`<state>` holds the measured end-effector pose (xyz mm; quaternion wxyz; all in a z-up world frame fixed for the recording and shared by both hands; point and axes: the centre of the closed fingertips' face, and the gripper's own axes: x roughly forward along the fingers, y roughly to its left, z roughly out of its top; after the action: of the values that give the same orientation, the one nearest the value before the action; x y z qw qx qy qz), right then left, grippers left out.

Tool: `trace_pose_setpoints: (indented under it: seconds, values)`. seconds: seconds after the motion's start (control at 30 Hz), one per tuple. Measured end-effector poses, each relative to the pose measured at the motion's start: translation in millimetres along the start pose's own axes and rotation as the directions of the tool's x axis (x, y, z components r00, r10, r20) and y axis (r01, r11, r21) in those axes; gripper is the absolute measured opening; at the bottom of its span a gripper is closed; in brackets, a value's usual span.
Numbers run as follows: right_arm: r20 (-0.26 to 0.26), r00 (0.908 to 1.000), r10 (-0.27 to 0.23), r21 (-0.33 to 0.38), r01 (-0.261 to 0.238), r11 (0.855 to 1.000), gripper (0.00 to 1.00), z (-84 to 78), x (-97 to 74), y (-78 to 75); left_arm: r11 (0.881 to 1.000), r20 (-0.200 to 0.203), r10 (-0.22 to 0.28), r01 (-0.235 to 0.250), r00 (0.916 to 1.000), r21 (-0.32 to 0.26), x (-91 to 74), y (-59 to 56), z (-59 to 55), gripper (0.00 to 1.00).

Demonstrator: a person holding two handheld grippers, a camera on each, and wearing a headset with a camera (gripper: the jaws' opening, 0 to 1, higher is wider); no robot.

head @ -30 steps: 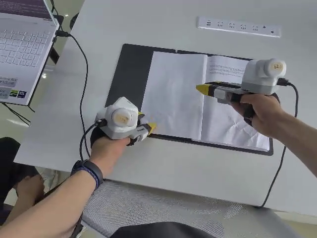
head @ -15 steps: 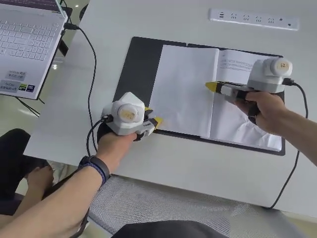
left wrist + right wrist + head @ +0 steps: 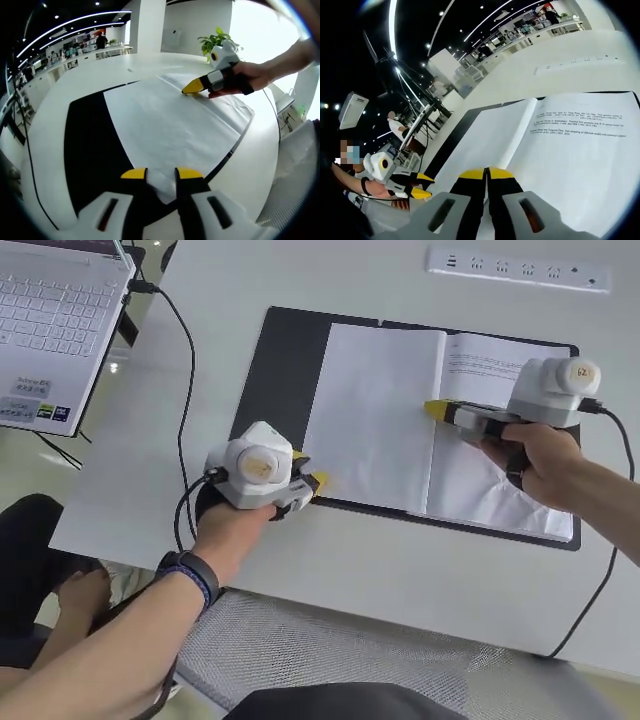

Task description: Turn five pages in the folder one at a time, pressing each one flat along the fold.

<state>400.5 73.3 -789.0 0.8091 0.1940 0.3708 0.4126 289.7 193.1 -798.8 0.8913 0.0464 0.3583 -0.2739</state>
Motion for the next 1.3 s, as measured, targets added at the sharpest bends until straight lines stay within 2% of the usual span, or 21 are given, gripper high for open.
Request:
trace_pose_setpoints:
  seconds: [0.17,0.4,0.53,0.57,0.6,0.77,0.83,1.0,1.3]
  values:
    - [0.015,0.9997,0.017,0.019,-0.017,1.000,0.00,3.2,2.6,-3.4,1.000,0.000,0.000,0.000,1.0000,-0.002,0.0,0.6,0.1,0.19]
    - [0.022,0.9995,0.024,0.027,-0.024,0.999,0.00,16.0,11.2,-14.1,1.000,0.002,0.002,-0.002,1.0000,-0.012,0.6,2.3,0.1,0.18]
    - [0.064,0.9976,0.028,0.065,-0.032,0.997,0.00,27.5,16.0,-23.0,1.000,0.003,0.002,-0.002,1.0000,-0.028,1.4,5.0,-0.1,0.16]
    - [0.079,0.9966,0.024,0.077,-0.030,0.997,0.00,31.6,18.0,-32.2,1.000,0.003,0.001,-0.001,1.0000,-0.029,1.6,4.9,-0.2,0.16]
    - [0.088,0.9959,0.022,0.086,-0.029,0.996,0.00,33.8,18.9,-34.9,1.000,0.002,0.001,-0.001,1.0000,-0.029,1.8,5.0,-0.4,0.16]
    - [0.139,0.9902,-0.010,0.123,-0.007,0.992,0.00,51.3,22.5,-51.9,1.000,0.000,-0.002,0.002,1.0000,-0.022,2.2,3.8,-0.9,0.17]
    - [0.158,0.9871,-0.025,0.128,0.005,0.992,0.00,57.1,22.5,-52.1,1.000,-0.001,-0.004,0.004,1.0000,-0.022,2.1,3.6,-0.9,0.18]
    - [0.164,0.9856,-0.041,0.122,0.021,0.992,0.00,67.9,28.9,-59.3,1.000,-0.008,-0.009,0.009,0.9999,-0.009,1.9,2.4,-1.0,0.18]
    - [0.156,0.9855,-0.066,0.104,0.050,0.993,0.00,89.3,46.2,-88.9,1.000,-0.008,-0.010,0.010,0.9999,-0.007,2.2,2.3,-1.0,0.19]
